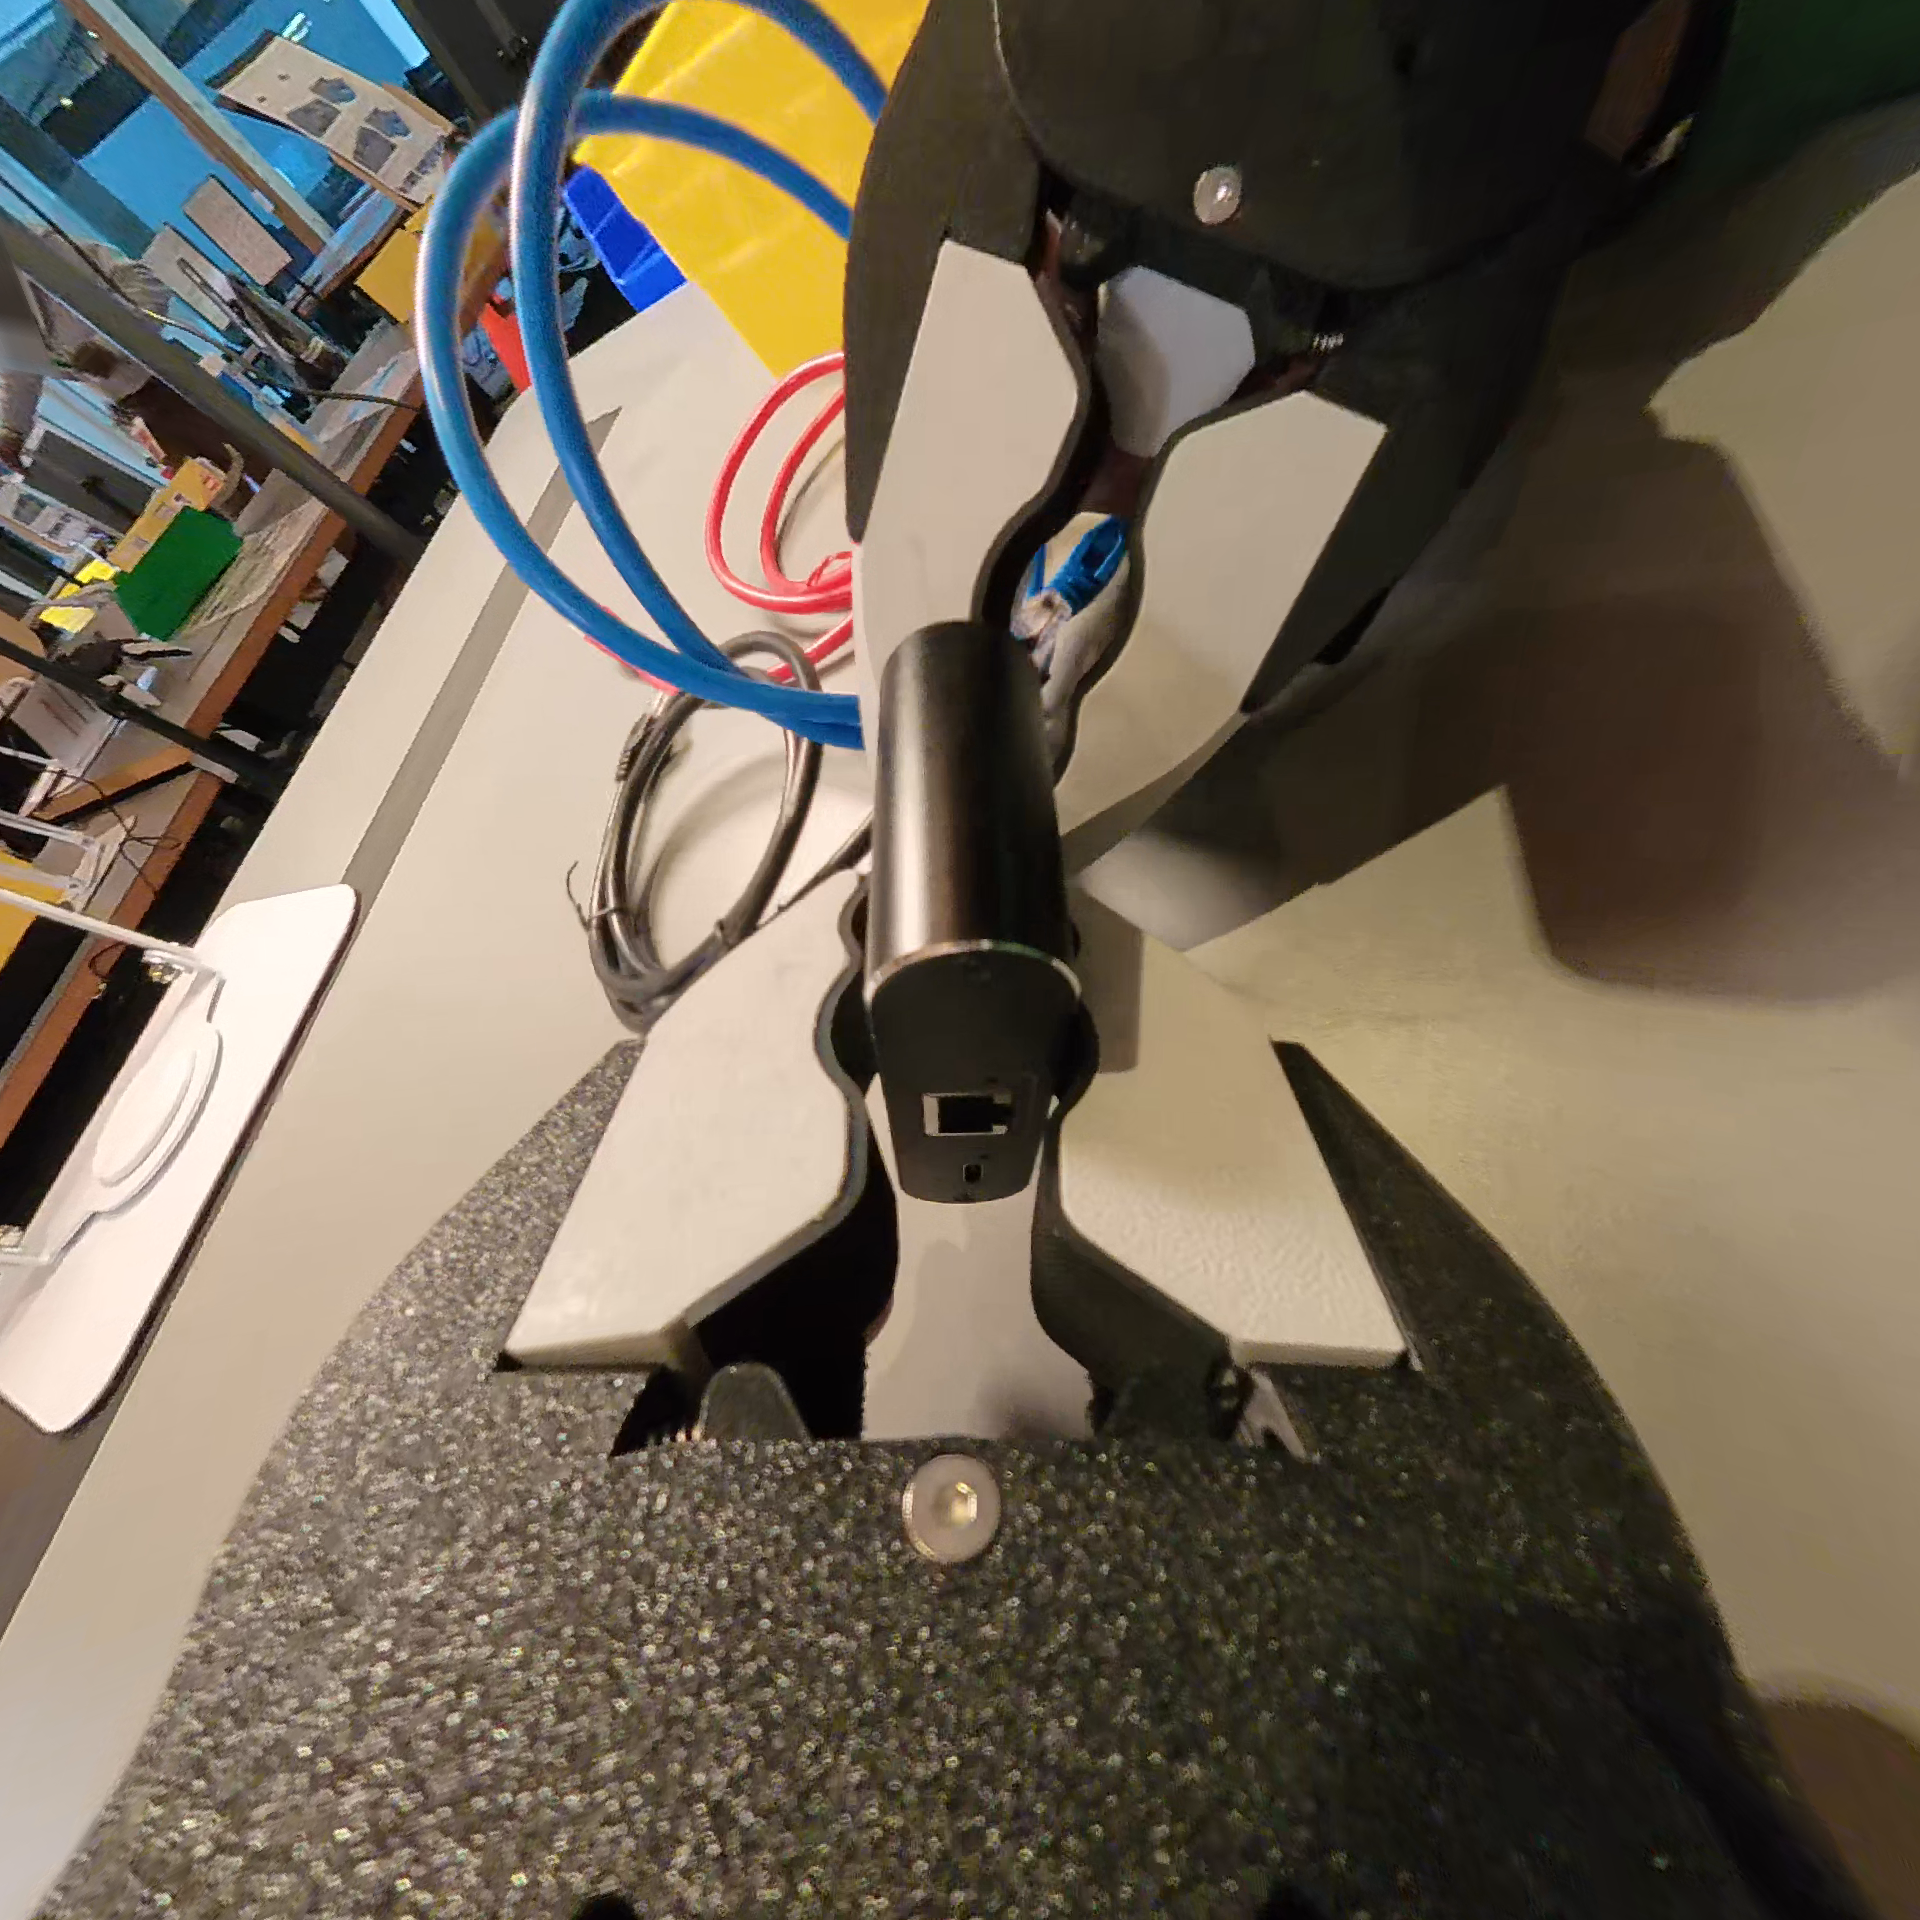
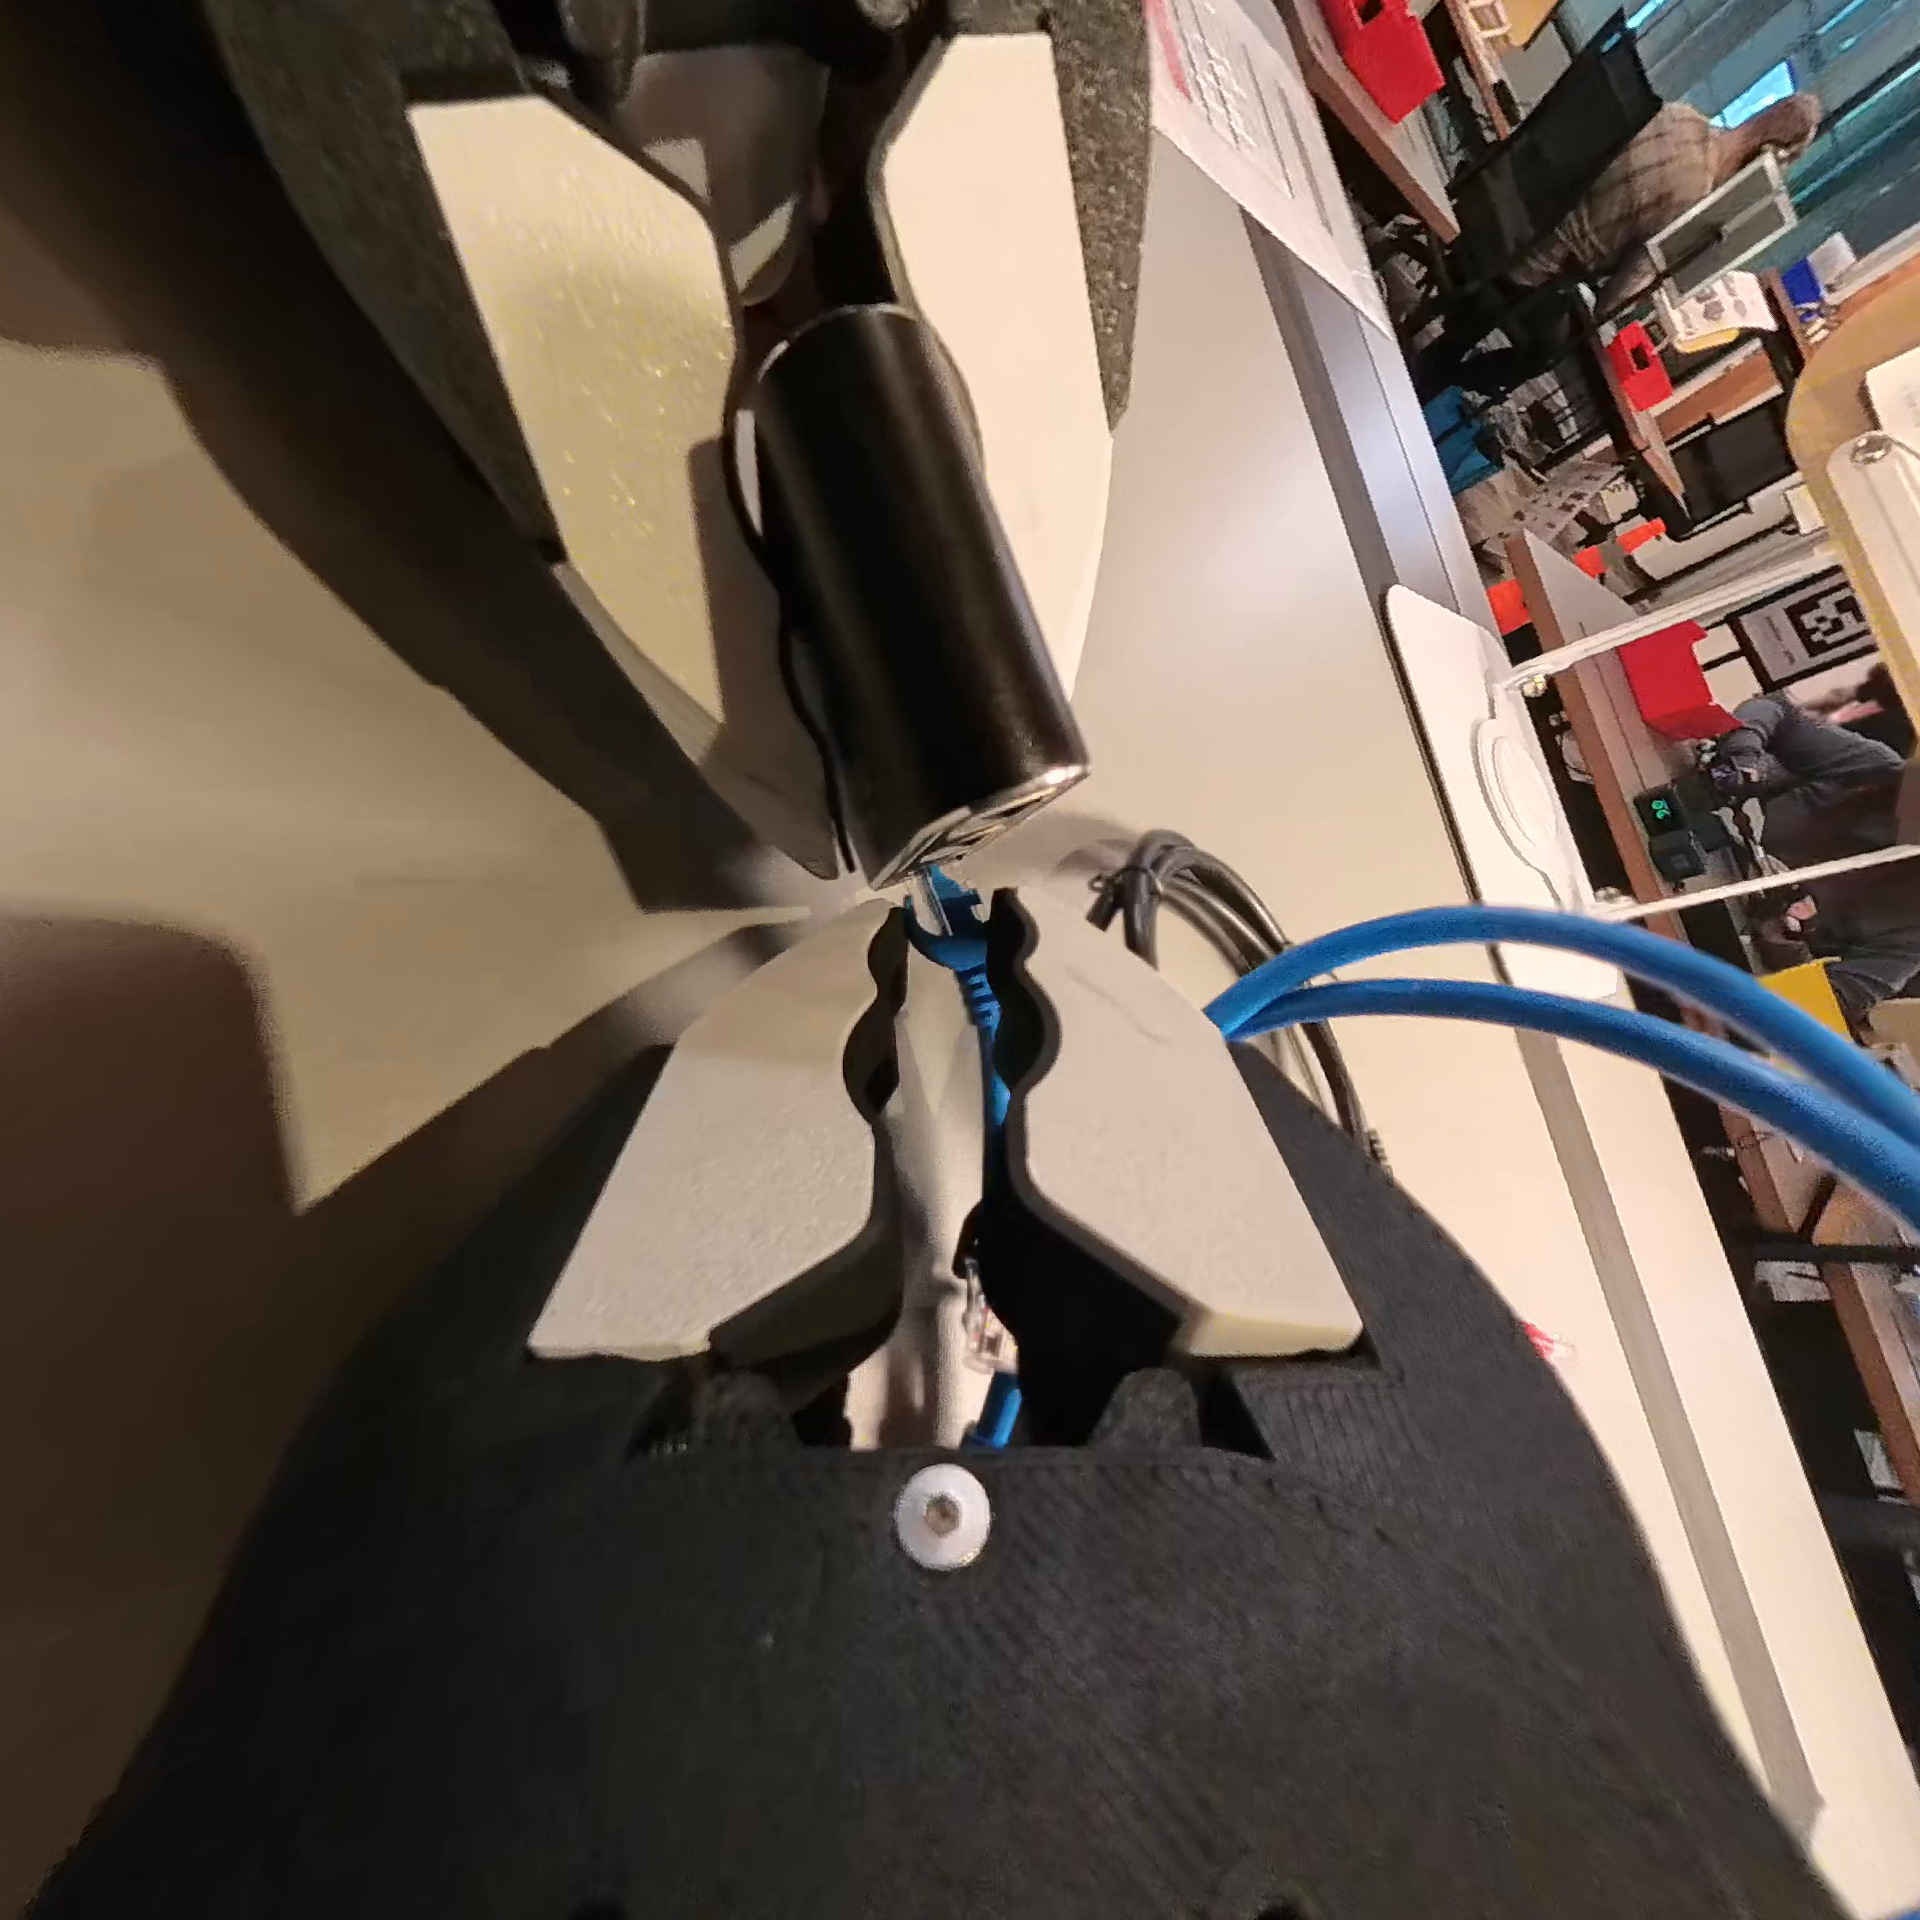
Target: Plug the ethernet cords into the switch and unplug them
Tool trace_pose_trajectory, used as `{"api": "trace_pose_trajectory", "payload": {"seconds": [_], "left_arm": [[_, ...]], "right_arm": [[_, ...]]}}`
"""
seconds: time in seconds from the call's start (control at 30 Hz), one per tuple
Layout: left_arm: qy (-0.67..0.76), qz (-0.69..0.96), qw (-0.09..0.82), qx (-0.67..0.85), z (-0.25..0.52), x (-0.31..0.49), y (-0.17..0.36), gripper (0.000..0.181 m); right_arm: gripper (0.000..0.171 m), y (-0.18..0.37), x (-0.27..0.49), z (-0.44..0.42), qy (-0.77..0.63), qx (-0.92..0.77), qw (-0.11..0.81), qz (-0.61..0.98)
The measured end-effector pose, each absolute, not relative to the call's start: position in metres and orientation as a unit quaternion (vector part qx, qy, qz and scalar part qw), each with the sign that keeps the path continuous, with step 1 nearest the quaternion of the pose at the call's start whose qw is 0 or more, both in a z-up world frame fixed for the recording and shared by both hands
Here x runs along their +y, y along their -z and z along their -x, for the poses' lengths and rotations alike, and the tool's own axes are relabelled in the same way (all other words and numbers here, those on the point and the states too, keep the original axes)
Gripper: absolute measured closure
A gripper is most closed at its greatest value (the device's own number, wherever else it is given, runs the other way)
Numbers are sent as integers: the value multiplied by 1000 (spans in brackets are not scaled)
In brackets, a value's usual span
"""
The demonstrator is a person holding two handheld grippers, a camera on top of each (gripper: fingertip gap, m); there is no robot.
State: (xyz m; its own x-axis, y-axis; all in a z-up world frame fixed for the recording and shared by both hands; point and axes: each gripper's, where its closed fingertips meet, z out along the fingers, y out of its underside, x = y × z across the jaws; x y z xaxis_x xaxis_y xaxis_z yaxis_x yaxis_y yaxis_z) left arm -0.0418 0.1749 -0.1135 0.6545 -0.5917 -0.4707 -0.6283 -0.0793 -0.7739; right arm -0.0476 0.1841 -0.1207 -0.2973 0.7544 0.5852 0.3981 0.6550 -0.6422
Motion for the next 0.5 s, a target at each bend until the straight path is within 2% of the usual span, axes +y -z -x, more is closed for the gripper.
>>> {"api": "trace_pose_trajectory", "payload": {"seconds": [0.5], "left_arm": [[-94, 733, 561, 374, 49, 187, 104, 152]], "right_arm": [[156, 106, 199, 52, -134, -737, 531, 397]]}}
